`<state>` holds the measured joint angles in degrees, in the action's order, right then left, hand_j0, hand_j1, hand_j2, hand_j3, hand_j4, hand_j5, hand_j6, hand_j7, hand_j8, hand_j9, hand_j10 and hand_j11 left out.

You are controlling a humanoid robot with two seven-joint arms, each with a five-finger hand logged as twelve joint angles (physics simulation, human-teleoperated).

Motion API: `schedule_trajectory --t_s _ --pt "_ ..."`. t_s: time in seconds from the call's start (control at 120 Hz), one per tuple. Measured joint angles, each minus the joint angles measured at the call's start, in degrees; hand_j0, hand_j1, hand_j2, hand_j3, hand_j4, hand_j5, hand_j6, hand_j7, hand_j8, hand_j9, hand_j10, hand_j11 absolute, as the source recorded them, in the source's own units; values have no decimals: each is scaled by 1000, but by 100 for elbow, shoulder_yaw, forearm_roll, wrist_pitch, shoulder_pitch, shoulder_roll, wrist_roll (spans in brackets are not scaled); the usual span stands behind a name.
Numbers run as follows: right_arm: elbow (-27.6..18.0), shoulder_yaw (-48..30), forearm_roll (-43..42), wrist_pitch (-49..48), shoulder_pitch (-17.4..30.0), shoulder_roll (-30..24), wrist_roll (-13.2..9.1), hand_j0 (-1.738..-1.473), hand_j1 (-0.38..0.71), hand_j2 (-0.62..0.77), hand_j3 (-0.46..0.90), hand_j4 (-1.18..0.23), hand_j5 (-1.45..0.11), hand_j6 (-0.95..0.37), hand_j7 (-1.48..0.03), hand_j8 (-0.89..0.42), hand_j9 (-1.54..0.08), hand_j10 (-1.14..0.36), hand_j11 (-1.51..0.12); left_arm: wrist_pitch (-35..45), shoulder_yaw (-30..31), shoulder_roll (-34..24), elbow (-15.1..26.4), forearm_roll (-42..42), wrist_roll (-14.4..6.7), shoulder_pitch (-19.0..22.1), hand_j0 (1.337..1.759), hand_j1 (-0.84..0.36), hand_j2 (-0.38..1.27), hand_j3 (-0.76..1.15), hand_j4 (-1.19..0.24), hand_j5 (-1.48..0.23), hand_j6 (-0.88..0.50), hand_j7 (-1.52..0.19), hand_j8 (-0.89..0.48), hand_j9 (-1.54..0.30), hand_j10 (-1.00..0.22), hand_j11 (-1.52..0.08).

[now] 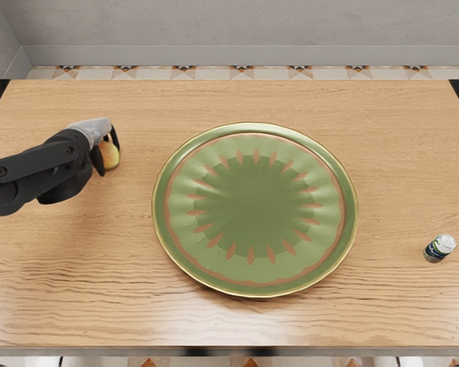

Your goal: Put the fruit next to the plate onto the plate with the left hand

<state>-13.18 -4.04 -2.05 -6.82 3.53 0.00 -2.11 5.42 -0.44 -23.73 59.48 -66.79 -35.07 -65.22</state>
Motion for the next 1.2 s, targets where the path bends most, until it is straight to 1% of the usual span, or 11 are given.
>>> schedule_trajectory --t_s 0.108,0.183,0.233,0.308,0.417,0.517,0.633,0.85,0.983,1.083,1.2 --pt "0 0 0 1 1 0 0 -1658 -331 -3 0 -15 -20 -15 -20 -15 -20 -15 -20 3 1 0 0 16 4 0 1650 -209 336 0 -628 -839 -396 -881 -361 -919 -679 -930" --pt "0 0 1 2 0 0 0 -1658 -331 -3 0 -15 -20 -15 -20 -15 -20 -15 -20 13 -11 27 -2 2 5 32 1647 -187 269 0 -639 -859 -382 -910 -356 -953 -669 -981" --pt "0 0 1 1 0 0 0 -1658 -331 -3 0 -15 -20 -15 -20 -15 -20 -15 -20 -6 -18 27 -2 75 4 8 1647 -187 294 0 -623 -898 -363 -938 -344 -971 -659 -1000" --pt "0 0 1 0 1 0 0 -1658 -331 -3 0 -15 -20 -15 -20 -15 -20 -15 -20 -67 -22 26 3 499 4 -149 1648 -208 347 0 -560 -986 -307 -988 -327 -992 -632 -1018" --pt "0 0 2 1 1 0 0 -1658 -331 -3 0 -15 -20 -15 -20 -15 -20 -15 -20 -97 -39 18 7 1227 4 -594 1648 -222 318 0 -499 -1040 -279 -1033 -291 -1005 -612 -1031" --pt "0 0 -1 1 0 0 0 -1658 -331 -3 0 -15 -20 -15 -20 -15 -20 -15 -20 -226 -278 11 17 1838 7 -667 1648 -222 319 0 -472 -1064 -259 -1049 -287 -1007 -607 -1038" --pt "0 0 0 0 -1 0 0 -1658 -331 -3 0 -15 -20 -15 -20 -15 -20 -15 -20 -788 -789 -147 25 2443 6 -909 1649 -228 337 0 -487 -1086 -260 -1080 -270 -1011 -603 -1036" --pt "0 0 -1 -1 -2 0 0 -1658 -331 -3 0 -15 -20 -15 -20 -15 -20 -15 -20 -1973 -1230 -176 38 3373 2 -1533 1649 -220 346 0 -490 -1085 -262 -1082 -284 -1025 -608 -1027" --pt "0 0 0 -1 -2 0 0 -1658 -331 -3 0 -15 -20 -15 -20 -15 -20 -15 -20 -2589 -1337 77 66 3531 3 -1644 1650 -208 336 0 -493 -1077 -263 -1079 -294 -1027 -610 -1022" --pt "0 0 0 -1 -2 0 0 -1658 -331 -3 0 -15 -20 -15 -20 -15 -20 -15 -20 -3048 -1373 167 79 3775 4 -1899 1650 -210 344 0 -502 -1075 -267 -1078 -294 -1027 -614 -1021" --pt "0 0 0 0 -2 0 0 -1658 -331 -3 0 -15 -20 -15 -20 -15 -20 -15 -20 -3426 -1363 625 89 3991 4 -1787 1650 -201 327 0 -492 -1078 -261 -1083 -294 -1031 -617 -1019"
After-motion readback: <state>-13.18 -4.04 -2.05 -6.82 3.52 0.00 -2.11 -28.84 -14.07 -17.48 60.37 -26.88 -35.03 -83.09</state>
